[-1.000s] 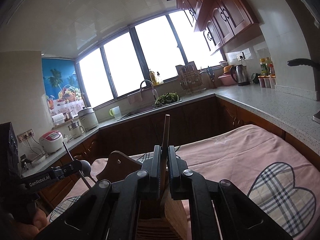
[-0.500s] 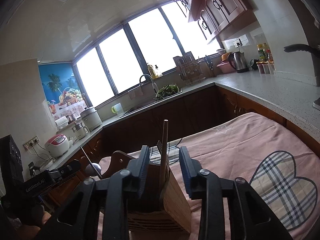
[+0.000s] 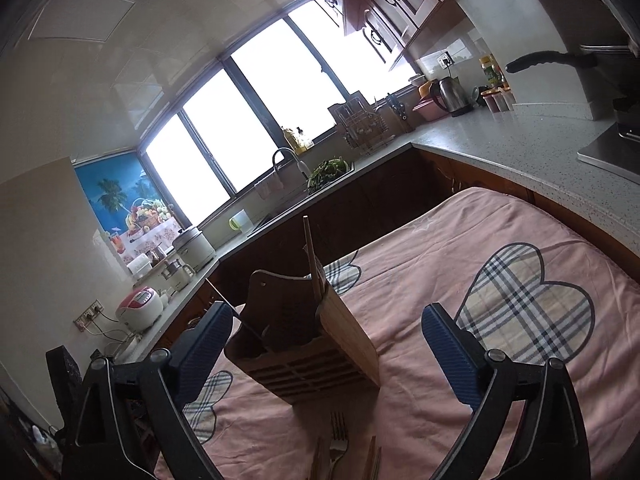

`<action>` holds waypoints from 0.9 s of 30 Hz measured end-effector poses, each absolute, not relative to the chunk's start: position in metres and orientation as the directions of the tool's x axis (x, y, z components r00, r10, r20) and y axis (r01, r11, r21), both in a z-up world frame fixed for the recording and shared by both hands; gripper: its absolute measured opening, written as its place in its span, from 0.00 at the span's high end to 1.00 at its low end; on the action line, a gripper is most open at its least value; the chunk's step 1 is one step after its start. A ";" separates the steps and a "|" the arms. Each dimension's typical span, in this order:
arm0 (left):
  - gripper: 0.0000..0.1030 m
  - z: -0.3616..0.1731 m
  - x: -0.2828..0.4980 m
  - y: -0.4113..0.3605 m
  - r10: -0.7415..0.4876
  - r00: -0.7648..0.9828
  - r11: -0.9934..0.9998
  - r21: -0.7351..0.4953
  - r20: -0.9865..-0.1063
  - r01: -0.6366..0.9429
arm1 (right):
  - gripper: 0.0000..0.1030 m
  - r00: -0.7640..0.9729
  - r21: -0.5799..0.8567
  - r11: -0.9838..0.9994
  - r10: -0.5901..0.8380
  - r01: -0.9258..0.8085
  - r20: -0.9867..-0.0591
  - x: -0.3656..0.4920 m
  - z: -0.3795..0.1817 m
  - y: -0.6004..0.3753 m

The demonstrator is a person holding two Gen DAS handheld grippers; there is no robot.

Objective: Organize utensils
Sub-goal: 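Move both grippers back over the remaining chopsticks on the cloth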

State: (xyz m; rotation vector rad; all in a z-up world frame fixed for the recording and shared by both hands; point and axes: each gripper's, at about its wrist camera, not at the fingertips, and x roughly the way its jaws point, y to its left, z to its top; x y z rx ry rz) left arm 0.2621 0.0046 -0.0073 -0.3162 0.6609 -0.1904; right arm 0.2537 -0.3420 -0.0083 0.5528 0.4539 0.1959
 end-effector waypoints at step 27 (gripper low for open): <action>0.06 -0.077 0.165 -0.027 -0.233 0.637 0.971 -0.215 -0.735 0.107 | 0.08 0.767 0.360 0.932 0.260 -0.041 -0.586 0.141 -0.061 -0.306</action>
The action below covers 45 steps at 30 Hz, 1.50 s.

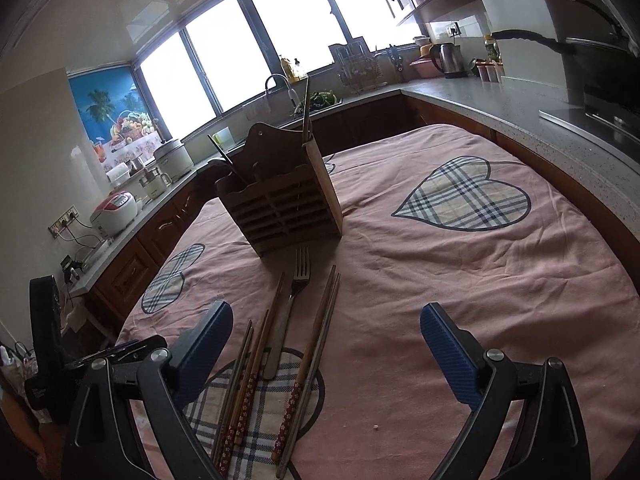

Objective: Organize utensils
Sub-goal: 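Move both grippers back over the remaining chopsticks on the cloth, then grasp a thin metal chopstick with the left gripper while the right grasps a wooden chopstick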

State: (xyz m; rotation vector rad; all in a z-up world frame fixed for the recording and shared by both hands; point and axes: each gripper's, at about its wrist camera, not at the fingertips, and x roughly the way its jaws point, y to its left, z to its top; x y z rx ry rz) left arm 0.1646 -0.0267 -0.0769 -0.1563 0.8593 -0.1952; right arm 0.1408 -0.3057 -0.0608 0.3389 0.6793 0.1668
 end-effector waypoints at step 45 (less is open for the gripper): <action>0.32 -0.125 0.223 -0.076 -0.103 0.505 0.976 0.011 -0.857 0.217 | 0.70 0.584 0.329 0.943 0.299 -0.056 -0.755 0.236 -0.122 -0.284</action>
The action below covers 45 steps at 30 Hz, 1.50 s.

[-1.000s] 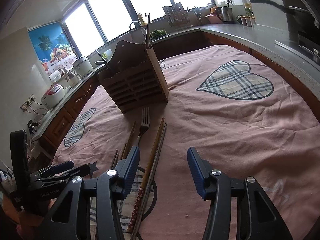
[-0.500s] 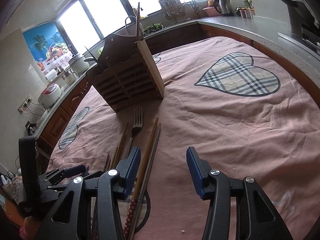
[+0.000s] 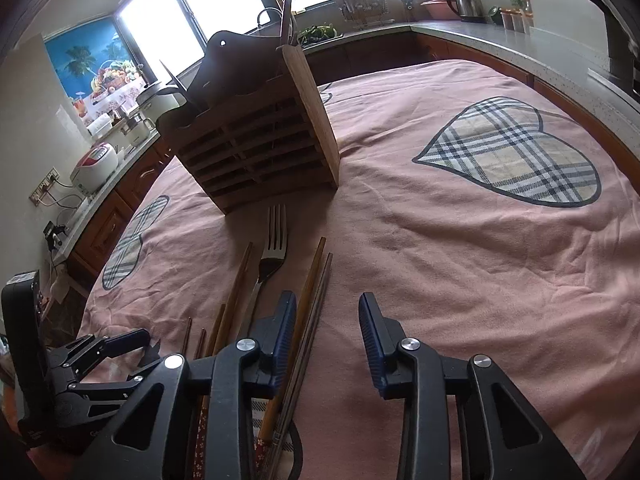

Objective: Organize utensils
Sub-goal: 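Grasp a thin metal chopstick with the left gripper while the right grasps a wooden chopstick, then lift both chopsticks and carry them up to the wooden holder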

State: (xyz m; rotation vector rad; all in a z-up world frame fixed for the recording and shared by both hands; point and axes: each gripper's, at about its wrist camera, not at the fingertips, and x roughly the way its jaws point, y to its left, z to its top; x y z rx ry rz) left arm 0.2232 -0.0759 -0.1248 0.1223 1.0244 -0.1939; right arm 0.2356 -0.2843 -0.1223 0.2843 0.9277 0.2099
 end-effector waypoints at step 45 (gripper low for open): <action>0.95 -0.035 0.182 -0.022 -0.360 0.609 0.932 -0.246 -0.707 0.264 | 0.96 0.677 0.397 0.902 0.401 -0.171 -0.618 0.204 -0.034 -0.283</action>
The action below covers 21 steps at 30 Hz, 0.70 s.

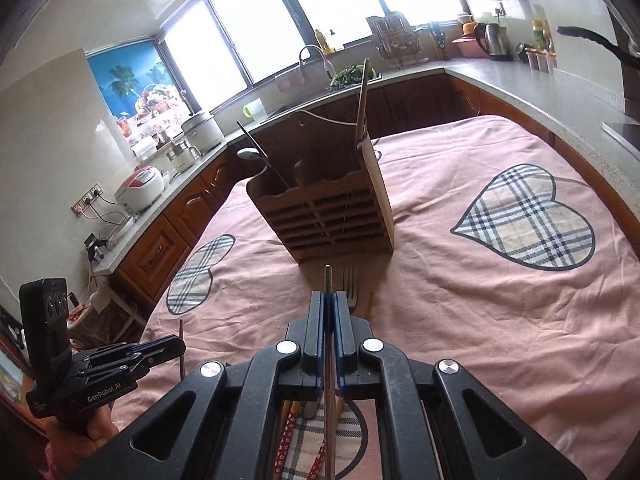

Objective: Organize utensils
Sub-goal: 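Lift both chopsticks and carry them up to the wooden holder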

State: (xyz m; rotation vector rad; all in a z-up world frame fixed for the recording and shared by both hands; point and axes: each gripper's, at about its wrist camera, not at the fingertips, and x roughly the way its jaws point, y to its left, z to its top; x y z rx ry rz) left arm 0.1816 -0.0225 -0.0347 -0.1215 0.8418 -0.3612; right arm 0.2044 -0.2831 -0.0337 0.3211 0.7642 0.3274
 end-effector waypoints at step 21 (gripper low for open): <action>0.97 0.023 0.151 0.003 -0.381 0.739 0.923 -0.276 -0.555 0.268 | 0.96 0.787 0.349 0.905 0.393 -0.242 -0.475 0.172 0.032 -0.273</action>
